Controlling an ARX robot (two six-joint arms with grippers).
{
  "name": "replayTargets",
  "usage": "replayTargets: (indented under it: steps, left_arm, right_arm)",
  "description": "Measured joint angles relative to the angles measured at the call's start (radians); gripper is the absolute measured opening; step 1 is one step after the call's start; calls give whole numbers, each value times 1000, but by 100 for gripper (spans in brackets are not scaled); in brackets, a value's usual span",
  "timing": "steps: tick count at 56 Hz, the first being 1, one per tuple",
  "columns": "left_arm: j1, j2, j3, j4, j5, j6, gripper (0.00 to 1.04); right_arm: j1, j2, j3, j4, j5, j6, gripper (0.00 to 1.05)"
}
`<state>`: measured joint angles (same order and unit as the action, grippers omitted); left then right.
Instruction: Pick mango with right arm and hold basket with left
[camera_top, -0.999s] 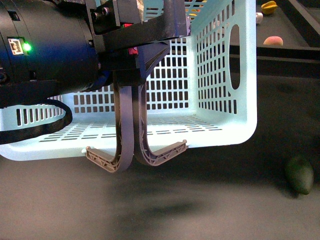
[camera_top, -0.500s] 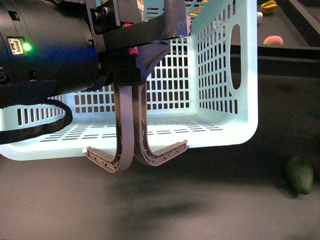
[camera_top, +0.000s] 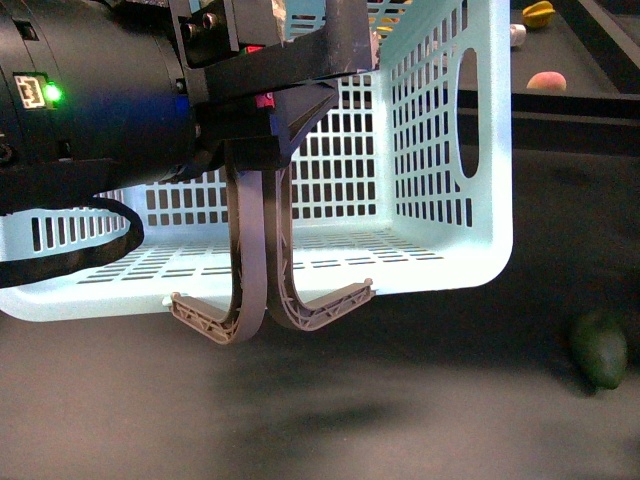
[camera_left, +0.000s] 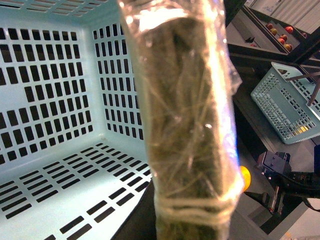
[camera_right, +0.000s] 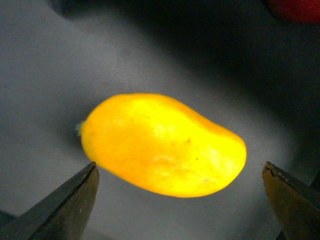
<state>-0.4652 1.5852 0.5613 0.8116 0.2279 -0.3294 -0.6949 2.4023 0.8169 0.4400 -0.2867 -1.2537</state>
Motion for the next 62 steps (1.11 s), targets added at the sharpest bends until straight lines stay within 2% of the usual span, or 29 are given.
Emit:
replayTargets:
  steps: [19,62]
  left_arm:
    - [0,0,0,0,1,0,9]
    - [0,0,0,0,0,0,9]
  right_arm:
    - [16,38,111,-194,60,-98,97]
    - [71,183,213,-182,96,-19,97]
